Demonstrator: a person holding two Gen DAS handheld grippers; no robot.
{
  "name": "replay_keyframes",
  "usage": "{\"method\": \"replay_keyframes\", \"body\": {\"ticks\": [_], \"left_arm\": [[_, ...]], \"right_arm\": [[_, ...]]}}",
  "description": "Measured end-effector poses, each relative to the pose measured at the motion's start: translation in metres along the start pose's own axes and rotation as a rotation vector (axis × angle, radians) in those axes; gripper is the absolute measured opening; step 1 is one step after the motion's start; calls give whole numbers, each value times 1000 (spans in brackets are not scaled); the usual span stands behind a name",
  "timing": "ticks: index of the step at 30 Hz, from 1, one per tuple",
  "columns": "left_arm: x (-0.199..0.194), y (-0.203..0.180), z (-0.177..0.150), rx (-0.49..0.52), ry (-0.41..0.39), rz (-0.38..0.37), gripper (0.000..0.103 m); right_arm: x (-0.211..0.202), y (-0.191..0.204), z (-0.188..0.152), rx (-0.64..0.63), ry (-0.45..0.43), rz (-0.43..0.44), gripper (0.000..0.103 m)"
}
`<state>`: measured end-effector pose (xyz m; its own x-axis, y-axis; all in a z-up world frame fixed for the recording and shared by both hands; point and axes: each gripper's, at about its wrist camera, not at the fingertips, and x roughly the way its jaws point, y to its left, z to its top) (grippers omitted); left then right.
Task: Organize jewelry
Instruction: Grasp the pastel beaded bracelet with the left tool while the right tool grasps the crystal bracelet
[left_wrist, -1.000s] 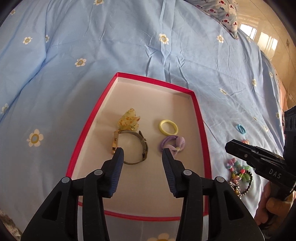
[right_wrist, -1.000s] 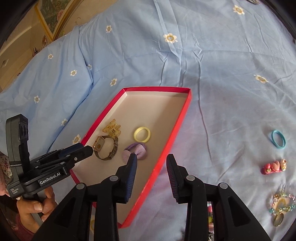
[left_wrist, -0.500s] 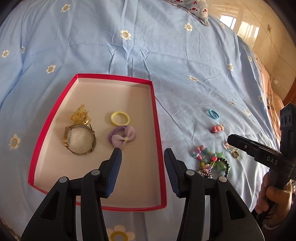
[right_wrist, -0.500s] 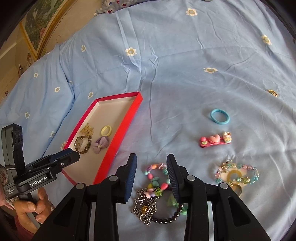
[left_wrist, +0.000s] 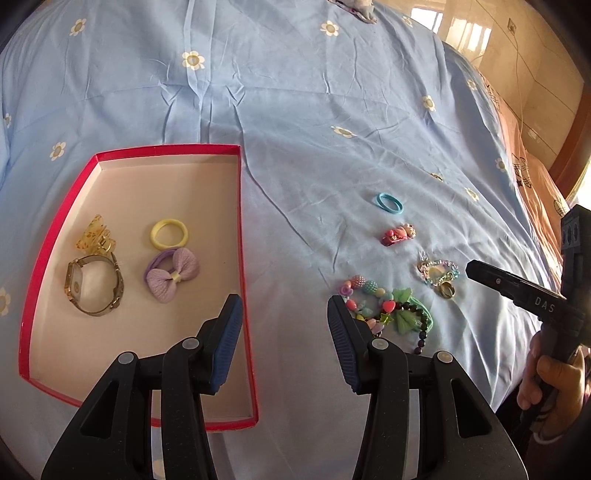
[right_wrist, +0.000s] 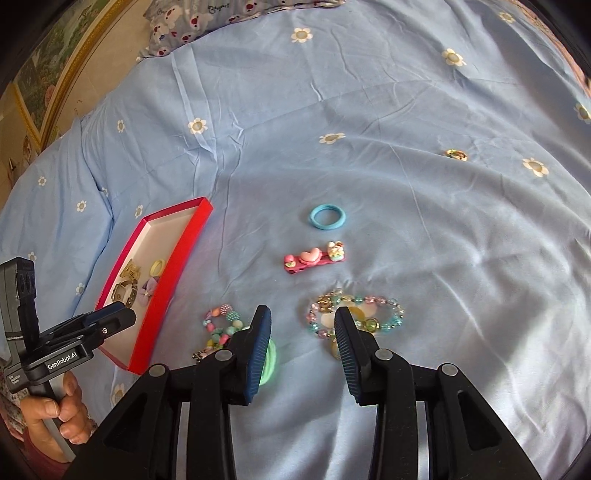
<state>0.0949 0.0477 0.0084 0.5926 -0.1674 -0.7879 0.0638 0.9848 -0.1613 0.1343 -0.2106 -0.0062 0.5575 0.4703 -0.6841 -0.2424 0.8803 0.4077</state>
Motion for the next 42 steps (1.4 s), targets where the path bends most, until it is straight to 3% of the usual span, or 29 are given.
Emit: {"method": "replay_keyframes", "body": {"ticks": [11,28,32,34,37,42], "left_arm": [[35,-31,7,78,56,-16,46],[84,-50,10,161,134,-7,46],[87,-56,9,195,133,-20,31],[87,-59,8,212,135,-41,12],[86,-62,7,224,130,-48,11],[71,-56,10,187,94,-84,11]], "right_arm": [[-2,-33,-6,42,12,-48,37],[30,-40,-1,8,59,-108,37],[40,-38,1,-25,61,-128,35],[43,-33,0,-51,62,-139,27],[48,-30,0,-66,72,-144,8],[42,-24,1,-63,50,-98,7]]}}
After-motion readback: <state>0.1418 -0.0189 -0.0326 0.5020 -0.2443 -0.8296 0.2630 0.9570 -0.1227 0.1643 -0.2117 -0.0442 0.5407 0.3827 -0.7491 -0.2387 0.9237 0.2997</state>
